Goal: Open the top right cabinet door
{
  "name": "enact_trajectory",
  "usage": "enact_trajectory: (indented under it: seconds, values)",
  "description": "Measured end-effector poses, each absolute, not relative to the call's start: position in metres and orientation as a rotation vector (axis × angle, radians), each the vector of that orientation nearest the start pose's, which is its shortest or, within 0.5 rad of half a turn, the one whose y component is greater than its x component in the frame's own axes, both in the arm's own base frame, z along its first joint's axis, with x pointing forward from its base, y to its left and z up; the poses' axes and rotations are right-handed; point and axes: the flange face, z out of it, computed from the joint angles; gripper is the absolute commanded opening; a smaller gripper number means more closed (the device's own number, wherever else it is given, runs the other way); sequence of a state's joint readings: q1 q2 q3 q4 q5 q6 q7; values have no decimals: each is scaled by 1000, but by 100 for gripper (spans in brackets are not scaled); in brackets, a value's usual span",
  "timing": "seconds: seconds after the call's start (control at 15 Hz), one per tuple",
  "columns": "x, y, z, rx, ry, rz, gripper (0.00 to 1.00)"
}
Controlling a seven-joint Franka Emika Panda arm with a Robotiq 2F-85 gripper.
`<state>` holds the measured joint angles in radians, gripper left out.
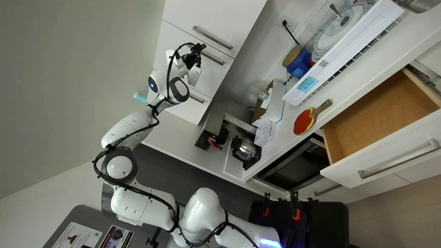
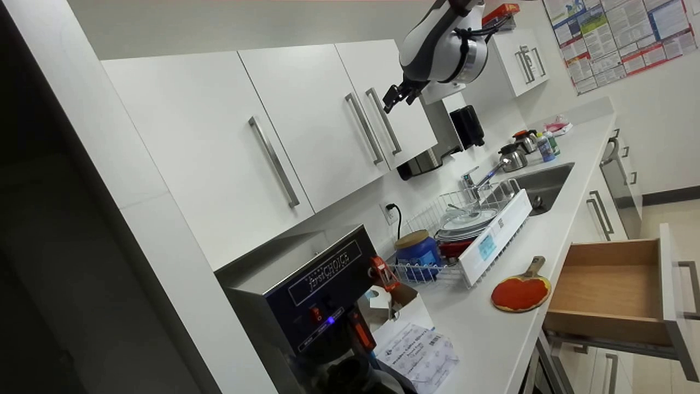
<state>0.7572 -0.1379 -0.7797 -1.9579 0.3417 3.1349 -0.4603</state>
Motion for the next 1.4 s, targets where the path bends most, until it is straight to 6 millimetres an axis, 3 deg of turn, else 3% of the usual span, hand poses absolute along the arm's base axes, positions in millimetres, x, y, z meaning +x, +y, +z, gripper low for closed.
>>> enact_trajectory:
  seconds: [0.2,0.47,1.4]
  values:
    - [576,-69,676,-2503,-38,-1895,100]
    - [582,-81,676,-2520,-34,-1918,100]
    - [593,-99,647,-2517,-26,-1878,100]
